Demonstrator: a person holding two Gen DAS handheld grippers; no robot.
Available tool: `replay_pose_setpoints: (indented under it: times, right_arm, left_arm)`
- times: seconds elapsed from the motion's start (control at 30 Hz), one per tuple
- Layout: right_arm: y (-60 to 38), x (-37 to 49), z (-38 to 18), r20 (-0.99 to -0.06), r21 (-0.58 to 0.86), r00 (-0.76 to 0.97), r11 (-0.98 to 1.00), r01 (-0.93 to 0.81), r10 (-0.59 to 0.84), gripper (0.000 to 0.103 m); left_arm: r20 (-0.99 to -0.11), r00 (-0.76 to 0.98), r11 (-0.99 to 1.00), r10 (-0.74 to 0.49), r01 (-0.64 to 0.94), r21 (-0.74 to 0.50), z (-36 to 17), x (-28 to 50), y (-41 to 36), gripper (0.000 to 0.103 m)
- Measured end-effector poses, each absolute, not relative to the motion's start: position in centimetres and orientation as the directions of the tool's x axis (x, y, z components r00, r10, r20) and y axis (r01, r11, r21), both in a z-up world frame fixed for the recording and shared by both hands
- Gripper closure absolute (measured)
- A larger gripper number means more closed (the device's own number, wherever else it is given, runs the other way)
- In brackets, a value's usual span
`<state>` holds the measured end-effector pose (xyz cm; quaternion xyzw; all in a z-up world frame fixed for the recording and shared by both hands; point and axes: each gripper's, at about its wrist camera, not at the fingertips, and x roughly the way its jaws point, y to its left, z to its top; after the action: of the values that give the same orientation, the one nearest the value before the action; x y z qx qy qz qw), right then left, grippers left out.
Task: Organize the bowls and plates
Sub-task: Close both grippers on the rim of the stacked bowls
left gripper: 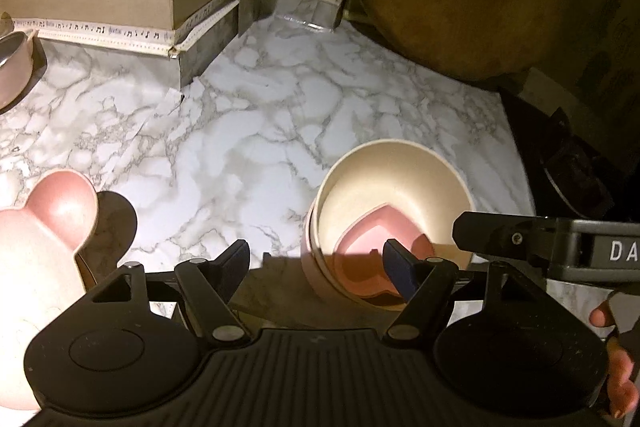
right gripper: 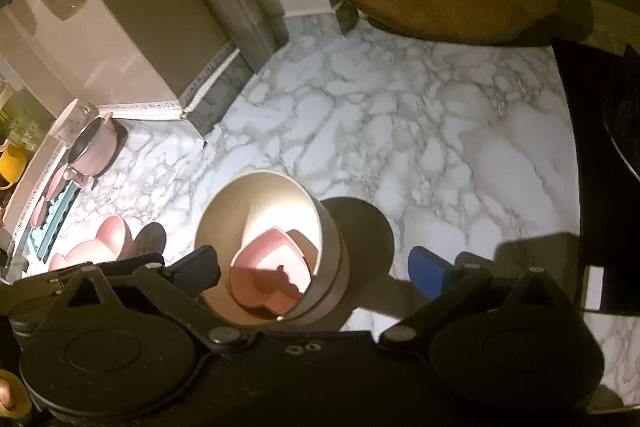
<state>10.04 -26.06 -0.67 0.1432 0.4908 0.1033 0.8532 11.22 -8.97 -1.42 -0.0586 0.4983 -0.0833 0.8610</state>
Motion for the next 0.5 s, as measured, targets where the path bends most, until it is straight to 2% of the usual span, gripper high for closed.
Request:
replay_pose_setpoints:
  times: [0.3,0.5]
  right_arm:
    - [-25.6,10.7,-2.8,-0.840,0.329,0.458,0.944,0.005,0.290,0.005]
    - [-25.7,11.3,-4.4,-0.862,0.327,0.428,0.943,0.058,0.272,0.012]
  left_arm:
    - [-0.870,0.460,0.984,-0.177,0.048,-0.174,-3.6,11.9,-9.4,0.030]
    - [-0.885,0.440,0.987,-0.152,0.021,-0.159,-4.8,12.6,-9.8,0.030]
